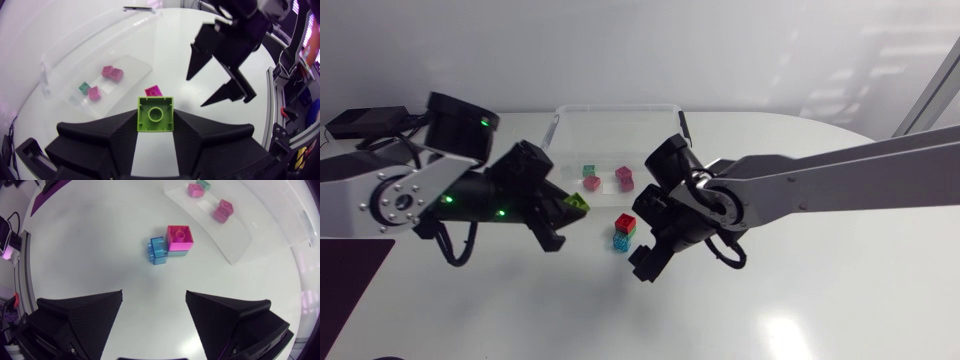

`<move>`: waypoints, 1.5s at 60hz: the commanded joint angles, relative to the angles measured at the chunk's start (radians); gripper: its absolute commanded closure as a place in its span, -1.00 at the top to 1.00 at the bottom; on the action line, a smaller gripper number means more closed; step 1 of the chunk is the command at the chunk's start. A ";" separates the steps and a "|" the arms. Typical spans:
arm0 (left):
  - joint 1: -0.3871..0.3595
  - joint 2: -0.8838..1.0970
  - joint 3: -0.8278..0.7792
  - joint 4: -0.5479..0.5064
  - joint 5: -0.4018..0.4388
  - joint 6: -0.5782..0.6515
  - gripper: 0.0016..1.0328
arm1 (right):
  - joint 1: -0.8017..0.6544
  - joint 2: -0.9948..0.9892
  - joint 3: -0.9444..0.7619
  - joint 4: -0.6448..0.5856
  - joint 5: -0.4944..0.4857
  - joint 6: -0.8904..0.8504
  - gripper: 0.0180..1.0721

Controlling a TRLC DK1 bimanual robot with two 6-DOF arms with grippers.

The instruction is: Place the duplo bricks in the container

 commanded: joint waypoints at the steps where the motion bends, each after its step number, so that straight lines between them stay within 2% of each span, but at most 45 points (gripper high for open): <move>1: 0.064 -0.031 0.042 0.014 0.018 0.008 -0.62 | 0.014 0.059 0.037 0.035 -0.003 -0.023 0.74; 8: 0.139 -0.009 0.111 0.093 0.055 -0.066 -0.62 | 0.019 0.119 0.069 0.059 0.003 -0.026 0.74; 16: 0.151 0.052 0.168 0.223 0.059 -0.143 -0.62 | 0.031 0.168 0.107 0.084 0.024 -0.035 0.74; 23: 0.151 0.142 0.232 0.287 0.059 -0.169 -0.60 | 0.030 0.205 0.142 0.088 0.027 -0.038 0.74; 41: 0.170 0.371 0.376 0.390 0.035 -0.222 -0.57 | 0.023 0.270 0.202 0.085 0.035 -0.040 0.73; 48: 0.170 0.440 0.422 0.396 0.025 -0.221 -0.56 | 0.022 0.284 0.225 0.077 0.040 -0.037 0.73; 50: 0.170 0.455 0.433 0.396 0.022 -0.221 -0.50 | 0.020 0.287 0.231 0.070 0.041 -0.037 0.70; 52: 0.170 0.471 0.442 0.396 0.021 -0.219 -0.35 | 0.022 0.289 0.239 0.062 0.044 -0.035 0.57; 53: 0.170 0.483 0.450 0.395 0.019 -0.219 -0.15 | 0.023 0.292 0.244 0.056 0.050 -0.035 0.45; 58: 0.170 0.498 0.467 0.392 0.015 -0.219 0.48 | 0.028 0.300 0.254 0.042 0.061 -0.031 0.09; 63: 0.170 0.497 0.468 0.392 0.015 -0.219 0.72 | 0.033 0.312 0.264 0.022 0.075 -0.022 -0.14; 70: 0.173 0.482 0.464 0.380 0.015 -0.219 0.83 | 0.036 0.333 0.293 -0.022 0.078 -0.005 -0.28; 76: 0.177 0.442 0.445 0.369 0.016 -0.219 0.88 | 0.042 0.343 0.308 -0.056 0.084 0.000 -0.29; 79: 0.180 0.425 0.433 0.363 0.016 -0.219 0.89 | 0.048 0.343 0.305 -0.061 0.084 0.001 -0.39; 90: 0.185 0.337 0.361 0.347 0.015 -0.213 0.90 | 0.054 0.267 0.254 -0.074 0.084 0.003 -0.41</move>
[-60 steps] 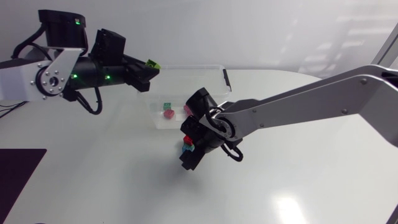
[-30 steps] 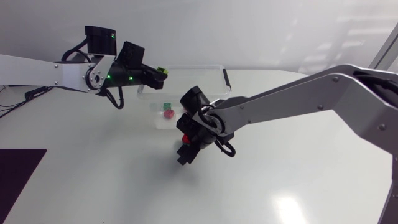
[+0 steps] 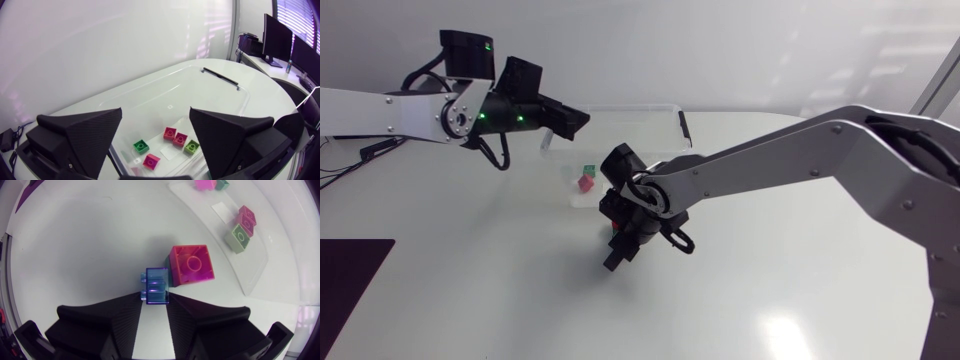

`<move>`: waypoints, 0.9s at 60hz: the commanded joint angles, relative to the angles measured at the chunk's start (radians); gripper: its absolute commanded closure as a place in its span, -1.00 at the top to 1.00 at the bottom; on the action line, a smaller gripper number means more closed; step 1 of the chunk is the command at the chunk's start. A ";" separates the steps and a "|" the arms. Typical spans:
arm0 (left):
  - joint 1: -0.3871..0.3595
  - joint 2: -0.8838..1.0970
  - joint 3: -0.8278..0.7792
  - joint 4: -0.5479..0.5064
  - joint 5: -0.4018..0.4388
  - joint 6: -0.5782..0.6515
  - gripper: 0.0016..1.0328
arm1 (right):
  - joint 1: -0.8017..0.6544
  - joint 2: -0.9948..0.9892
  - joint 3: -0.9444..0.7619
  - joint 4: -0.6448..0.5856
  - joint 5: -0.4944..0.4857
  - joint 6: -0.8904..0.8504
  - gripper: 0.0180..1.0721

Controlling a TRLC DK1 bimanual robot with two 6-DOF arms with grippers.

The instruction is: Place the duplo bricks in the container

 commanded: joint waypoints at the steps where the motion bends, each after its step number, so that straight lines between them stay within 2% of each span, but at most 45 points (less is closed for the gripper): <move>1: 0.008 -0.074 -0.053 -0.012 -0.003 -0.011 0.90 | 0.008 -0.060 -0.039 -0.027 0.007 0.022 -0.42; 16: 0.008 -0.264 -0.221 -0.068 -0.002 0.007 0.90 | 0.005 -0.339 -0.128 -0.109 0.005 0.016 -0.42; 28: -0.047 -0.395 -0.369 -0.142 0.001 0.035 0.90 | -0.021 -0.497 -0.067 -0.173 0.005 0.024 -0.41; 34: -0.089 -0.402 -0.418 -0.154 -0.003 0.038 0.90 | -0.044 -0.520 -0.006 -0.187 0.005 0.035 -0.41; 42: -0.153 -0.370 -0.451 -0.145 -0.049 0.038 0.90 | -0.069 -0.502 0.065 -0.178 0.005 0.045 -0.41; 54: -0.244 -0.230 -0.434 -0.096 -0.108 0.029 0.90 | -0.127 -0.417 0.148 -0.118 0.004 0.047 -0.41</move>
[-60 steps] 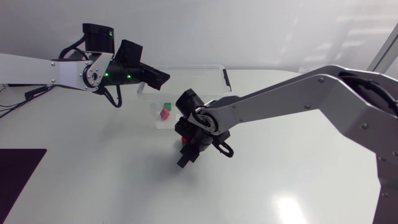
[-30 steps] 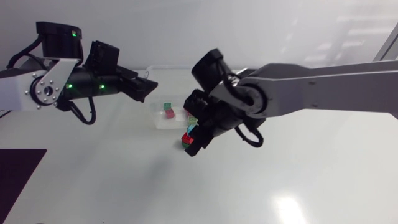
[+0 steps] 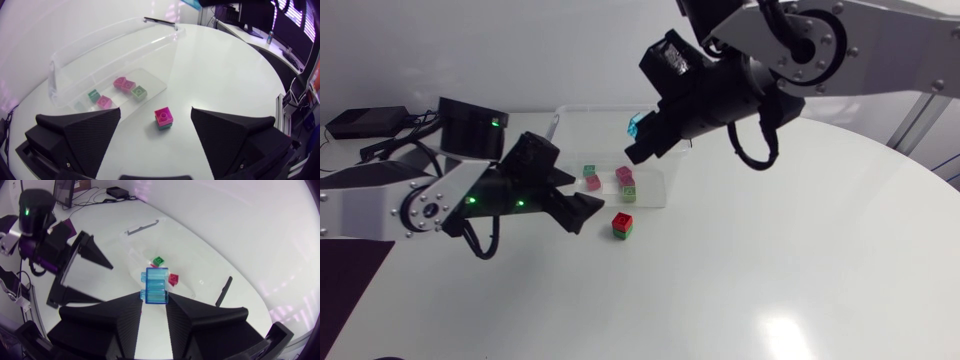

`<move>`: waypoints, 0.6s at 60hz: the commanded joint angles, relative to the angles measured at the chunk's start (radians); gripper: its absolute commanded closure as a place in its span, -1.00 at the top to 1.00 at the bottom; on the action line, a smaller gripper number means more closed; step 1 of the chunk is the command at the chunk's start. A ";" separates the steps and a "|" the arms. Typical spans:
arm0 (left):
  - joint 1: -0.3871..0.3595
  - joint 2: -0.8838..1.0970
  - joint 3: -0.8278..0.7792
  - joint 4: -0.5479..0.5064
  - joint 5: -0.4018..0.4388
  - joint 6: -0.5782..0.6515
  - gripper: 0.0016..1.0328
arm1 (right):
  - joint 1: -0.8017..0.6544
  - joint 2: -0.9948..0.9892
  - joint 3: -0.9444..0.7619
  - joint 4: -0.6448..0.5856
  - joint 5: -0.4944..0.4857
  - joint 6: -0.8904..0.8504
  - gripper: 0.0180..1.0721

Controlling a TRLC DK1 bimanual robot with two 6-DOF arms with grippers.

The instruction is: Place the duplo bricks in the container

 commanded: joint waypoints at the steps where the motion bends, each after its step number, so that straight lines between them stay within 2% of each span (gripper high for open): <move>1: -0.036 0.085 -0.004 0.020 -0.020 0.003 0.90 | -0.033 0.072 0.043 0.024 0.001 0.024 -0.41; 29: -0.098 0.386 0.147 0.131 -0.103 -0.058 0.90 | -0.137 0.273 0.172 0.108 -0.017 0.044 -0.37; 34: -0.105 0.415 0.165 0.137 -0.109 -0.064 0.90 | -0.154 0.306 0.192 0.114 -0.017 0.047 -0.16; 36: -0.108 0.430 0.176 0.137 -0.120 -0.067 0.89 | -0.160 0.323 0.204 0.113 -0.017 0.047 0.05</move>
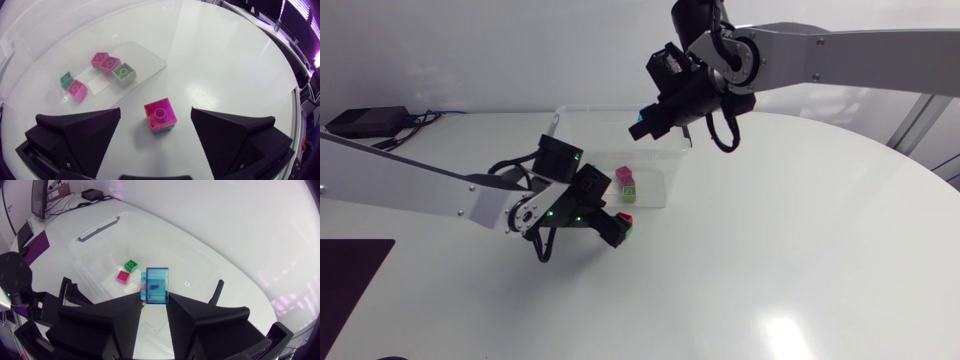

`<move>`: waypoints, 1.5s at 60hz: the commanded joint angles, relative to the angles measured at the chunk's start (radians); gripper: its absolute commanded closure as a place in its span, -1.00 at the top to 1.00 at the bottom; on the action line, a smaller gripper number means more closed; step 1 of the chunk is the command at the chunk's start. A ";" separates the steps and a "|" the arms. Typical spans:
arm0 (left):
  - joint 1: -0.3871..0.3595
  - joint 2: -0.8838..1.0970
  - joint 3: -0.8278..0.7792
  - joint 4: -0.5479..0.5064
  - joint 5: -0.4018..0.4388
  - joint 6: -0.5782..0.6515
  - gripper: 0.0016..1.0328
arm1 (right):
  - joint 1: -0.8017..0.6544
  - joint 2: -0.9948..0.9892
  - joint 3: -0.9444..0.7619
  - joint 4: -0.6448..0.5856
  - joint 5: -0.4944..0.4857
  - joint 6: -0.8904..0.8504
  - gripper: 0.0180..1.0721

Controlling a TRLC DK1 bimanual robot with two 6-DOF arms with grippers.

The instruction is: Place the duplo bricks in the container

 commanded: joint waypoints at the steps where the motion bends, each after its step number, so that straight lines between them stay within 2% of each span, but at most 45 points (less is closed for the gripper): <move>1: -0.013 0.047 0.044 0.015 -0.018 -0.031 0.89 | -0.025 0.054 0.039 0.015 -0.002 0.026 0.14; 4: -0.021 0.064 0.055 0.018 -0.025 -0.034 0.89 | -0.033 0.064 0.045 0.015 -0.002 0.026 0.54; 8: -0.030 0.079 0.066 0.023 -0.035 -0.037 0.89 | -0.035 0.054 0.037 0.013 -0.002 0.027 0.65; 29: -0.035 0.140 0.109 0.026 -0.082 -0.075 0.76 | -0.045 -0.137 -0.148 0.023 -0.003 0.024 0.71; 41: -0.032 0.145 0.130 -0.014 -0.084 -0.105 0.53 | -0.053 -0.242 -0.265 0.029 -0.014 0.024 0.71; 48: -0.032 0.144 0.135 -0.035 -0.082 -0.115 0.07 | -0.059 -0.298 -0.328 0.036 -0.022 0.027 0.71; 52: -0.033 0.145 0.133 -0.045 -0.081 -0.123 -0.12 | -0.064 -0.327 -0.362 0.039 -0.025 0.030 0.71; 64: -0.036 0.150 0.132 -0.068 -0.081 -0.135 -0.42 | -0.088 -0.397 -0.452 0.056 -0.036 0.030 0.71; 78: -0.053 -0.024 0.101 -0.158 -0.074 -0.137 -0.48 | -0.107 -0.473 -0.535 0.062 -0.049 0.029 0.71; 90: -0.030 -0.222 0.140 -0.264 -0.061 -0.128 -0.48 | -0.084 -0.508 -0.599 0.069 -0.072 0.029 0.71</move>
